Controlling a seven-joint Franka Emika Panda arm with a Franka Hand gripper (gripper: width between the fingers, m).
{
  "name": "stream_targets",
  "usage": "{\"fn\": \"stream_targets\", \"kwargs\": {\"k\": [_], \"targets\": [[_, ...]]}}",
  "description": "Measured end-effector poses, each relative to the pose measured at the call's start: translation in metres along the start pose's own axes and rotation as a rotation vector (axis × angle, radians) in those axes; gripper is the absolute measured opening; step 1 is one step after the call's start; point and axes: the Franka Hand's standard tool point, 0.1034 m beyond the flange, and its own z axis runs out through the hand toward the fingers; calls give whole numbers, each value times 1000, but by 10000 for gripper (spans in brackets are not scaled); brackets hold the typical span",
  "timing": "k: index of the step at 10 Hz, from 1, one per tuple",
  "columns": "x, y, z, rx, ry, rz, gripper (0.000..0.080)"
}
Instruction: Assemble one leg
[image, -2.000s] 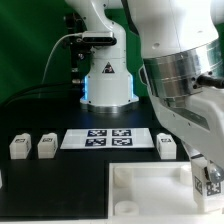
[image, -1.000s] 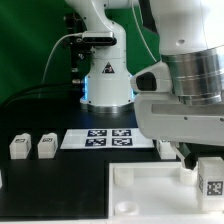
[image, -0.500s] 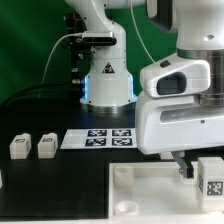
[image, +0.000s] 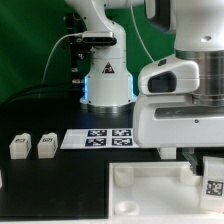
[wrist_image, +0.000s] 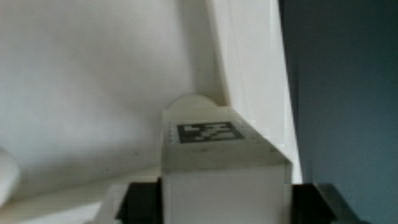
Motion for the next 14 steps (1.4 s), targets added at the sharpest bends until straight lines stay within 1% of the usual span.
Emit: {"fn": "stream_targets", "kwargs": {"k": [1,2,4,5,6,7,8,9,10,11,12,13,14], "targets": [[0,0,0,1,0,79,303],[0,0,0,6,-3,229,302],[2,-1,-2,34,-14,724,301],[4,1,-2,66,-44,909,301],[5,3,-2,91,-68,1050,301],[5,4,-1,102,-73,1166,301],[2,3,0,97,-77,1208,301],[2,3,1,96,-76,1190,373],[2,3,1,97,-75,1151,373],[1,3,2,95,-74,1143,550],[-1,2,5,84,-60,986,550],[-2,2,7,77,-47,759,632],[-3,1,6,65,-45,610,644]]}}
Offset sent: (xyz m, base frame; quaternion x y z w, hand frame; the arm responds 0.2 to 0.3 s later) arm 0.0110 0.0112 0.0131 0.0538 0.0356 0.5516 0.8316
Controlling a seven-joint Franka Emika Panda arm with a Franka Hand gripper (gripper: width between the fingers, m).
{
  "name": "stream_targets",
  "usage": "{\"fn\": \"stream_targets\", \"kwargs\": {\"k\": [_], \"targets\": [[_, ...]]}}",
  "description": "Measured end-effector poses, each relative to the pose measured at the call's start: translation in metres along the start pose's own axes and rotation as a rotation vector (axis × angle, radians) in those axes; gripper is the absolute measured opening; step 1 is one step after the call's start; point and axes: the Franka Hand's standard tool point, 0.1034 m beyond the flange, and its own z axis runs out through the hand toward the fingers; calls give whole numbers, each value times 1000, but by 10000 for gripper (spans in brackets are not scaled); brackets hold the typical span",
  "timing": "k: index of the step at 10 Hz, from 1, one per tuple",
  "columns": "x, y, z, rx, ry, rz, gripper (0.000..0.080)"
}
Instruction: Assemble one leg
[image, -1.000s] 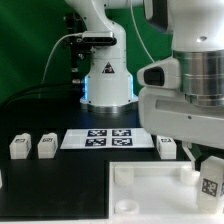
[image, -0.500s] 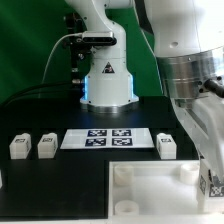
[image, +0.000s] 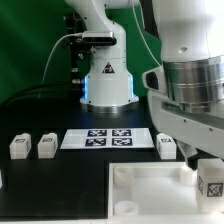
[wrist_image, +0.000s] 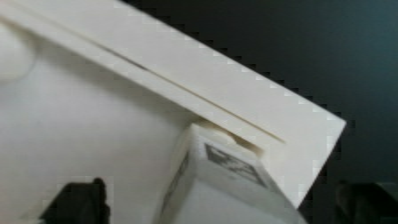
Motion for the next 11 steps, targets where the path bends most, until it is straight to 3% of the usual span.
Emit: {"fn": "stream_targets", "kwargs": {"k": [4,6,9,11], "targets": [[2,1,0,-3,4,-430,649],[10,-1,-6,-59,48,-840,648],[10,-3,-6,-55,55,-864,637],[9,-4,-6,-44,56,-668,290]]}}
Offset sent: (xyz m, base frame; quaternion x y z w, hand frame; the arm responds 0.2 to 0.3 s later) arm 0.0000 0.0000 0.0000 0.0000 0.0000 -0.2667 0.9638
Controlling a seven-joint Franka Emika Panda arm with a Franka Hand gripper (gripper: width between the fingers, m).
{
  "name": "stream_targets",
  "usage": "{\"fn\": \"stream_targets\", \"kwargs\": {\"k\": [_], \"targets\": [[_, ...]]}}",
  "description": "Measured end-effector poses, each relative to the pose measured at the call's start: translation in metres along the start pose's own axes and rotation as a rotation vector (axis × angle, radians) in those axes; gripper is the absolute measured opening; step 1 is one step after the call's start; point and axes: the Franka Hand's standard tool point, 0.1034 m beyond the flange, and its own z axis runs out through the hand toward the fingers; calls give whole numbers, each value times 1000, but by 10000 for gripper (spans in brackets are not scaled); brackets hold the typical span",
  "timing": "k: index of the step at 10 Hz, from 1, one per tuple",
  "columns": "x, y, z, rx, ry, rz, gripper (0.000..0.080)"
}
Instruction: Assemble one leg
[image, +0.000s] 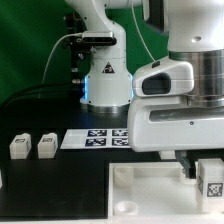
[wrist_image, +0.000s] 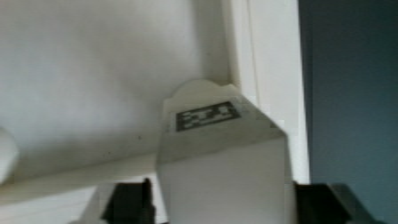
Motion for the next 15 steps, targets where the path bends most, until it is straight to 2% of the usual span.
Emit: {"fn": "stream_targets", "kwargs": {"k": [2,5,7,8,9,11,12,13,15], "targets": [[0,1,0,2,-1,169,294],[0,5,0,16,0,672,294],[-1,9,0,92,-46,1121,294],[-2,9,0,114,-63,1244,294],[-3,9,-1,122,-78,1345,294],[-4,9,-1,118,-86,1404,294],[-4,9,0,118,-84,1375,369],[-4,9,1,118,-82,1343,369],[-9,4,5,107,-76,1190,622]]}}
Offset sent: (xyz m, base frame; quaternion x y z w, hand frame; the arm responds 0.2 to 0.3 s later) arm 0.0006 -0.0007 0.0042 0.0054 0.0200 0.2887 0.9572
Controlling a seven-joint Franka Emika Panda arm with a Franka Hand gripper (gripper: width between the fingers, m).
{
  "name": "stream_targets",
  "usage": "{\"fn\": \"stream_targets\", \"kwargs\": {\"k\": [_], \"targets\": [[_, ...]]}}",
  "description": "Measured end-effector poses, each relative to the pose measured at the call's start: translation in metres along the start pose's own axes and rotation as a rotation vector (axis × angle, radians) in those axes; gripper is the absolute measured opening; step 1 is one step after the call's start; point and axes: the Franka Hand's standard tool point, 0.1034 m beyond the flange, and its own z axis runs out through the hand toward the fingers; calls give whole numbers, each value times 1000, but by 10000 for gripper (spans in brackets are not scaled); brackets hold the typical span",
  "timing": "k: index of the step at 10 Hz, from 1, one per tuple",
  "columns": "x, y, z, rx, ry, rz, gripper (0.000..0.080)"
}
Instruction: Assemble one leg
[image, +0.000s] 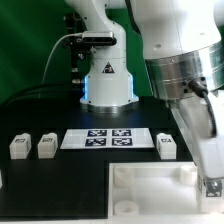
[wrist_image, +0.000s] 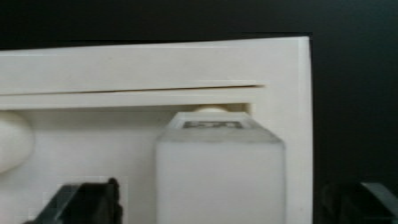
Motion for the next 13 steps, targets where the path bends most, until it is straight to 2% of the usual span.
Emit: {"fn": "stream_targets", "kwargs": {"k": [1,3,5,7,8,9,10,12,13], "targets": [[-2,1,-1,-9,4,-164,622],[-7,-1,-14,-2,8,-462,647],[-11,1,-8,23,33,-548,649],[-7,1,-8,17,39,-796,649],[-5,1,-7,3,49,-928,649],[-1,-5,-7,-42,81,-1122,649],[0,-13,-8,-61,108,-1290,649],[-3,-14,-7,-57,110,-1274,649],[-2,-14,-7,-56,110,-1265,528]]}}
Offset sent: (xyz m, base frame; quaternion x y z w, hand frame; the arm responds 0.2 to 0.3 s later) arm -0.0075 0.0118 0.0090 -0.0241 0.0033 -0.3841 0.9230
